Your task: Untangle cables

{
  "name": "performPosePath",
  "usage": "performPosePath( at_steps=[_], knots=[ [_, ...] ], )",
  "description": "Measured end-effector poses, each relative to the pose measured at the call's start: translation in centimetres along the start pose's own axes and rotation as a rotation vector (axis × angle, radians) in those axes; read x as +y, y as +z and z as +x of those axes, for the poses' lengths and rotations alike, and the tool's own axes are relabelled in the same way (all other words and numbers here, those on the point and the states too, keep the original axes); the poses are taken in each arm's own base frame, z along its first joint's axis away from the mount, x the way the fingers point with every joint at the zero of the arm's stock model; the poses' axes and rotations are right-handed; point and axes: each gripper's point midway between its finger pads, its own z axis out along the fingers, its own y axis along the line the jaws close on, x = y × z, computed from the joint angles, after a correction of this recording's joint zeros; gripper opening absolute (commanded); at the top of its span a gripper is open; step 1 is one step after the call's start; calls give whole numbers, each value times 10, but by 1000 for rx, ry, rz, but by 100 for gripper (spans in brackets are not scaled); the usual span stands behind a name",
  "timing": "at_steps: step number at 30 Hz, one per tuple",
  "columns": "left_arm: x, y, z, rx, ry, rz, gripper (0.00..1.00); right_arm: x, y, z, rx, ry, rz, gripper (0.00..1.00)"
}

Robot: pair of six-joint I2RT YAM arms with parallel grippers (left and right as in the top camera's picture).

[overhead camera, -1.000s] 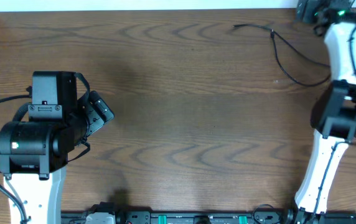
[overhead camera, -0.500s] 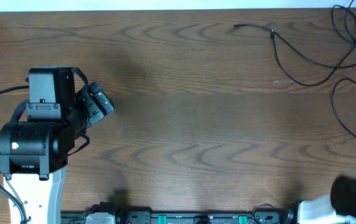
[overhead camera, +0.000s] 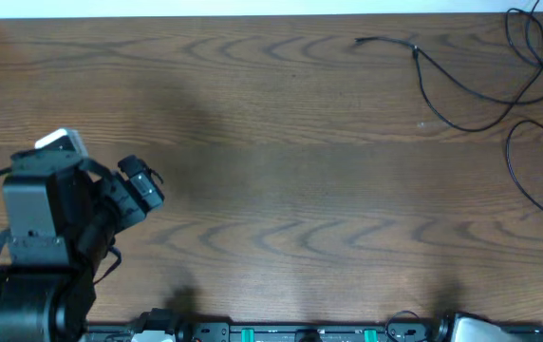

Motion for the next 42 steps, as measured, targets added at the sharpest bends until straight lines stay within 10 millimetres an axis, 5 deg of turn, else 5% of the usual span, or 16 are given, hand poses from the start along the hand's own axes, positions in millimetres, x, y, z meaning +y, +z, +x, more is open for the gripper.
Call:
performPosePath(
  at_steps=[3,5,8,10,18,26,29,40,42],
  knots=[
    [1,-2,1,-1,0,1,98,-4,81,122,287,-16,84,92],
    [1,-1,1,2,0,0,98,-10,115,191,436,-9,133,89],
    [1,0,1,5,1,-2,98,-19,141,271,599,14,196,87],
    [0,1,1,7,1,-3,98,-23,149,299,646,43,228,86],
    [2,0,4,20,3,-10,98,-42,171,350,697,150,317,87],
    [3,0,5,23,4,-12,98,-47,205,444,816,321,218,80],
    [3,0,6,26,4,-13,98,-37,215,444,793,361,169,75],
    [3,0,6,28,4,-14,98,-7,243,446,694,399,68,32],
    [3,0,6,28,4,-14,98,1,251,447,660,410,32,6]
  ],
)
